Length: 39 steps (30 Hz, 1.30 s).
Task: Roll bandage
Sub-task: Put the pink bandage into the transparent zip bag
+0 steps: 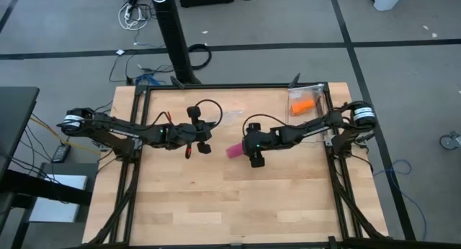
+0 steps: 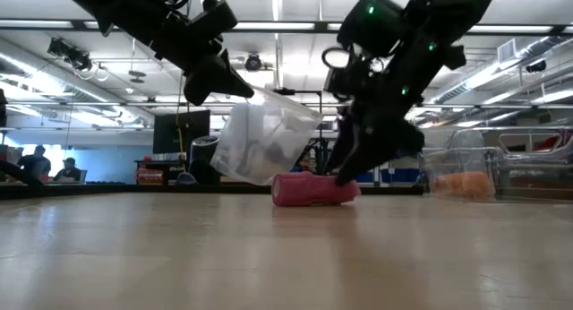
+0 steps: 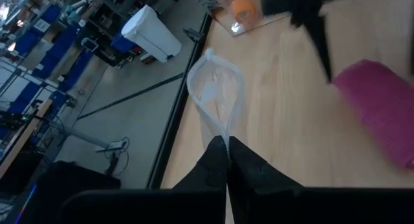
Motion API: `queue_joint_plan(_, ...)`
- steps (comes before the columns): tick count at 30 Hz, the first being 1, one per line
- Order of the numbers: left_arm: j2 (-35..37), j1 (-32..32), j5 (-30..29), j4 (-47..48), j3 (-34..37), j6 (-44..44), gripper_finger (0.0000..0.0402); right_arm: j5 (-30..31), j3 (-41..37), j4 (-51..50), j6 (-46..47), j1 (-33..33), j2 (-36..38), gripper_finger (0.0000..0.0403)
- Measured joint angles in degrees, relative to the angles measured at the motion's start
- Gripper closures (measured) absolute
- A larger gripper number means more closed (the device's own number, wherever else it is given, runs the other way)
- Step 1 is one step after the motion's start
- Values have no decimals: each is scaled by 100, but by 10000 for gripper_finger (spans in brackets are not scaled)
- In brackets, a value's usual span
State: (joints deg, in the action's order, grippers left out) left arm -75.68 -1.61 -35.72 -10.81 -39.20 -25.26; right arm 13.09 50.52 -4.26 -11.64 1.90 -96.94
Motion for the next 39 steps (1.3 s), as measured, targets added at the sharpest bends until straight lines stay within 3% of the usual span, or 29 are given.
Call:
queue_joint_plan(5,0,4,64,13,0,25,399,27,-2,57,-210,-102,-246,83)
queue_joint_plan(12,0,9,65,1,0,44,399,-60,-2,206,-255,-106,-339,124)
queue_joint_plan(16,0,9,65,1,1,130,399,-153,-2,220,-309,-128,-335,174)
queue_joint_plan(24,0,11,61,4,1,331,399,-502,2,222,-302,-248,-294,319)
queue_joint_plan(27,0,11,-91,11,2,388,399,-522,0,171,-187,-209,-124,344)
queue_joint_plan(30,0,11,-380,18,1,448,399,-502,111,-181,112,-110,233,343)
queue_joint_plan(32,0,11,-585,26,2,452,399,-249,355,-641,327,4,477,336)
queue_joint_plan(39,0,11,-983,192,0,727,399,1554,1547,-1907,283,309,873,334)
